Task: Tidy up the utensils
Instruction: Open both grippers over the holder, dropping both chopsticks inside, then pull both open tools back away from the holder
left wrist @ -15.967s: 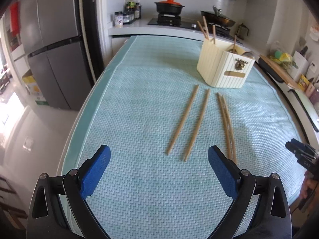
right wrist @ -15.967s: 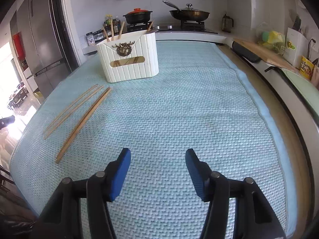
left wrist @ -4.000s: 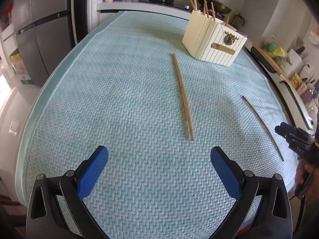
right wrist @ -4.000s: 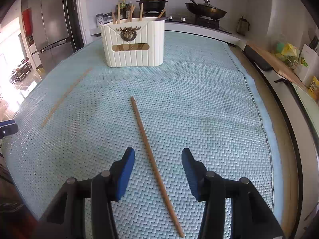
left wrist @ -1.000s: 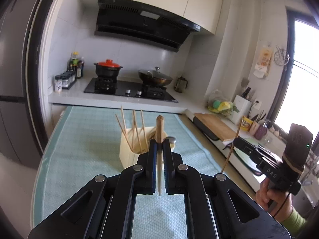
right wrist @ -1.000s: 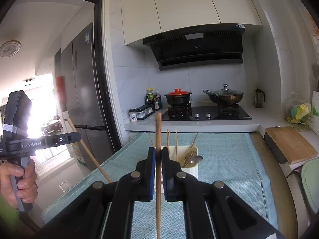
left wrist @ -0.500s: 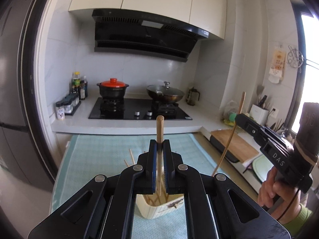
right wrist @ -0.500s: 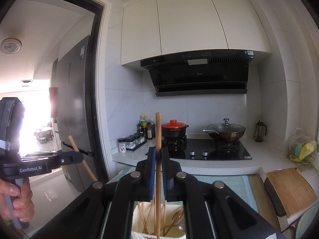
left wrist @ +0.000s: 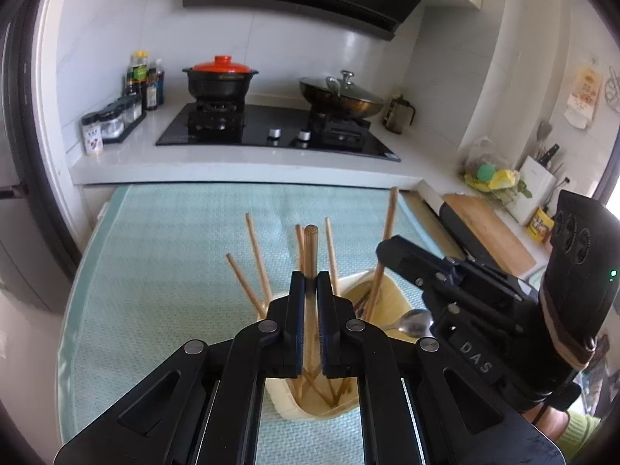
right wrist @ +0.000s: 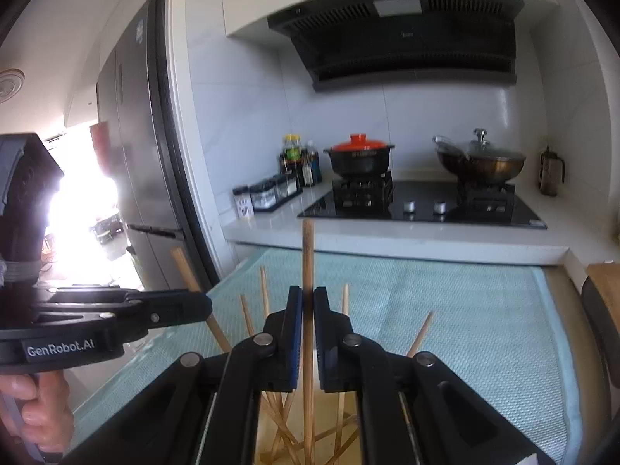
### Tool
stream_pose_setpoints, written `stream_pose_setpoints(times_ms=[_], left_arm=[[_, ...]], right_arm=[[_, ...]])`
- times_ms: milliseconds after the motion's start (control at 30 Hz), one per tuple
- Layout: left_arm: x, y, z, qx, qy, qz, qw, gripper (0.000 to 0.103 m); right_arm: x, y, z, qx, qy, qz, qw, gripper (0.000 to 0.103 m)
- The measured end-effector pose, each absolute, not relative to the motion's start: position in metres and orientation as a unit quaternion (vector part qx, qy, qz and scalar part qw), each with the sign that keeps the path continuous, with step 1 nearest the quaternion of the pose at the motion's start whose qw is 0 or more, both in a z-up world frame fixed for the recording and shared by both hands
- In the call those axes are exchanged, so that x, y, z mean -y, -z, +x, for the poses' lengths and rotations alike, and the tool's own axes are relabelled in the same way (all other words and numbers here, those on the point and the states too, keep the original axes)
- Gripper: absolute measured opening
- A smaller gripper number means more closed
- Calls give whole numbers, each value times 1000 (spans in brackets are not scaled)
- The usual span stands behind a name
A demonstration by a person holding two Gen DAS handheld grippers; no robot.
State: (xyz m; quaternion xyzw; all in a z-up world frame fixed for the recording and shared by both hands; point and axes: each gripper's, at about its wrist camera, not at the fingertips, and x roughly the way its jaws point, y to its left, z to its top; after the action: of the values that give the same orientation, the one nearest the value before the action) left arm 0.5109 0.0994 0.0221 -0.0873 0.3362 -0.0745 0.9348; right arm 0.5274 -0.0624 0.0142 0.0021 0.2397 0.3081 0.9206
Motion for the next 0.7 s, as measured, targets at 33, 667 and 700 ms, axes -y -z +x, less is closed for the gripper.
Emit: stream_pose_setpoints(times_ms=[33,667,700], left_arm=[[-100,-18,513,-337,72,-87,935,5],[-68,-88,353,-181,-23,48,982,103],[-63,-85,339,-178,-39,53,982,103]], right_arm=[[59,-5,533,-257,-309,-1,916,7],[127,-123,417,-176,-259,1,950,86],[131,-121,401,-173,-256,0,951,87]])
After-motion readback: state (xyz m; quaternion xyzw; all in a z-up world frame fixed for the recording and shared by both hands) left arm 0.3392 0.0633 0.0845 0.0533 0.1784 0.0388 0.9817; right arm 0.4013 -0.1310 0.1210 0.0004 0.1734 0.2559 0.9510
